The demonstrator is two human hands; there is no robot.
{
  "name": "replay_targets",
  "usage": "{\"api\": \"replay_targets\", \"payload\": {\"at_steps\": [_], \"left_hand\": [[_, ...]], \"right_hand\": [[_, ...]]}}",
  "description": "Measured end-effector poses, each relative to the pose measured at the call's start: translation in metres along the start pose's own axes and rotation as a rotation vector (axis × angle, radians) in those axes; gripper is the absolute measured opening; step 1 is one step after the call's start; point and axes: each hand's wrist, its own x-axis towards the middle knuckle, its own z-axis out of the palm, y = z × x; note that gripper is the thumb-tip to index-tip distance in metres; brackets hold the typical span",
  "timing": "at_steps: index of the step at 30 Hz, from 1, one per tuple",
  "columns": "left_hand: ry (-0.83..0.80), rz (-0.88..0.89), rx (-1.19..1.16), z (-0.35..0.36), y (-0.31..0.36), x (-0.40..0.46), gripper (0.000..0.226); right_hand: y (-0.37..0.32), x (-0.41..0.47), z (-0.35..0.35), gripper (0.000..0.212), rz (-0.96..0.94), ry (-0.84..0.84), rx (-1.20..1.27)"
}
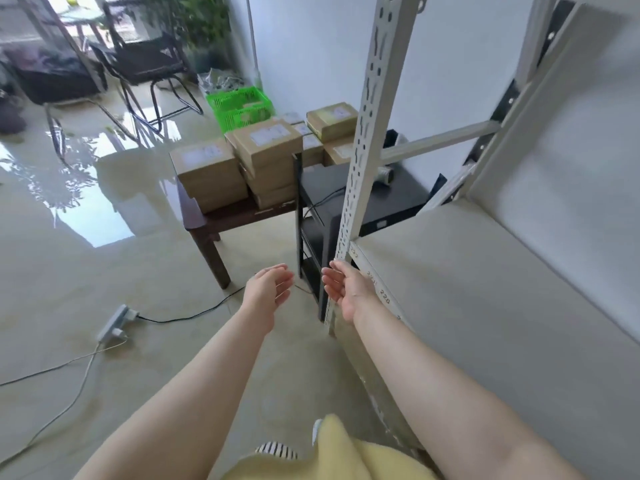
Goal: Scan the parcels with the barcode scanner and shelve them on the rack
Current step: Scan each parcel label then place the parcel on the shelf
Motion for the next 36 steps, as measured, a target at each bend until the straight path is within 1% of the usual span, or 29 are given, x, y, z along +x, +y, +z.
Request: {"api": "replay_targets", "payload": {"at_steps": [4, 9, 12, 14, 20, 23, 28, 31, 34, 36], "left_hand": [[0.017, 0.019, -0.061, -0.009, 0.047, 0.047, 0.01], [0.007, -0.007, -0.088, -0.01, 0.09, 0.108, 0.01], [-0.02, -0.006, -0.063, -0.006, 0.126, 0.155, 0.014], [-0.049, 0.015, -0.027, -0.003, 0.154, 0.191, 0.012], [-0.179, 0.067, 0.148, -0.001, 0.255, 0.279, 0.011], [-0.194, 0.085, 0.194, 0.008, 0.298, 0.323, 0.013], [-0.253, 0.064, 0.221, 0.044, 0.335, 0.383, 0.015], [-0.302, 0.068, 0.247, 0.074, 0.345, 0.417, 0.014], [-0.31, 0.077, 0.281, 0.106, 0.357, 0.451, 0.011], [-0.306, 0.083, 0.323, 0.12, 0.363, 0.467, 0.014]], "right_hand": [[-0.026, 0.039, 0.064, 0.016, -0.015, -0.061, -0.034], [-0.051, 0.09, 0.118, 0.019, -0.037, -0.029, -0.027], [-0.067, 0.128, 0.151, 0.017, -0.057, 0.03, 0.013], [-0.08, 0.156, 0.173, 0.017, -0.085, 0.076, 0.048], [-0.12, 0.23, 0.246, 0.022, -0.122, 0.235, 0.14], [-0.141, 0.26, 0.278, 0.024, -0.149, 0.269, 0.138], [-0.179, 0.3, 0.299, 0.02, -0.158, 0.33, 0.169], [-0.203, 0.337, 0.299, 0.024, -0.152, 0.363, 0.19], [-0.23, 0.378, 0.299, 0.029, -0.125, 0.37, 0.207], [-0.241, 0.394, 0.299, 0.029, -0.114, 0.376, 0.205]]}}
